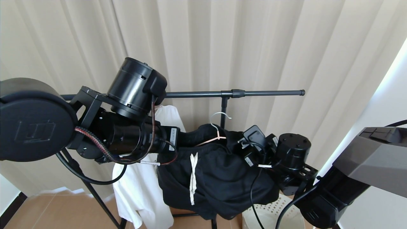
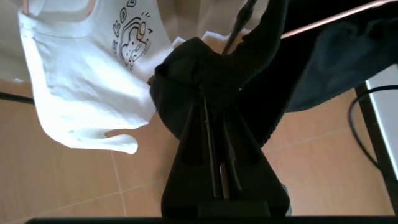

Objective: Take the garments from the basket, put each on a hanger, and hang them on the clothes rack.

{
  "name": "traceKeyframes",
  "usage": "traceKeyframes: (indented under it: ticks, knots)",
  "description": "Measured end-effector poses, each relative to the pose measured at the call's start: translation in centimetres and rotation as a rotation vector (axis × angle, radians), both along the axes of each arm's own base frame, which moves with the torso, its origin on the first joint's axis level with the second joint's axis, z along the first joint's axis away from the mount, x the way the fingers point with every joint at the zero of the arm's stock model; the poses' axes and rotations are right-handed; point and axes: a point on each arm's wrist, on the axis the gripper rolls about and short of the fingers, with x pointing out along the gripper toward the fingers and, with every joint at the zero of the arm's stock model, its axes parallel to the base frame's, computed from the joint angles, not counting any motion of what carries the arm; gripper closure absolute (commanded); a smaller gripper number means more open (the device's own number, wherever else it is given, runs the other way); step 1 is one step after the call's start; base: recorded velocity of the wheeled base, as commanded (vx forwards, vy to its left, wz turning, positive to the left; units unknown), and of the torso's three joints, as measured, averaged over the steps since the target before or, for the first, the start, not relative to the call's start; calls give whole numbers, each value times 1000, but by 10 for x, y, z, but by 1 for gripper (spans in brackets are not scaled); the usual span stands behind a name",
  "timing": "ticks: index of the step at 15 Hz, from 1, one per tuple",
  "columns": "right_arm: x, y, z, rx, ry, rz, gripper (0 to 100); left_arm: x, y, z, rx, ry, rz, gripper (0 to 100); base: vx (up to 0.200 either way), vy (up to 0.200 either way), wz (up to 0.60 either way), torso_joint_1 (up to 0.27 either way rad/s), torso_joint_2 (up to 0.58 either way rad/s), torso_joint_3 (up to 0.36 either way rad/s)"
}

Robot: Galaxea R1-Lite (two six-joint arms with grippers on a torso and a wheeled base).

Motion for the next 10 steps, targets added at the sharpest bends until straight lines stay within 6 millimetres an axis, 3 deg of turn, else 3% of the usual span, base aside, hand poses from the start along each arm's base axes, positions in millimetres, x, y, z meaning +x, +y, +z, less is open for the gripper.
traceKeyframes:
  ticks: [4, 10]
  knots:
    - [-1, 9, -10, -1, 5, 24, 100, -6, -10, 7, -31, -13, -27, 100, 0, 0, 0, 0, 0, 0]
    - [-1, 11, 0, 77, -18, 34, 100, 0, -18, -13, -6, 14, 48, 100, 0, 0, 0, 0, 0, 0]
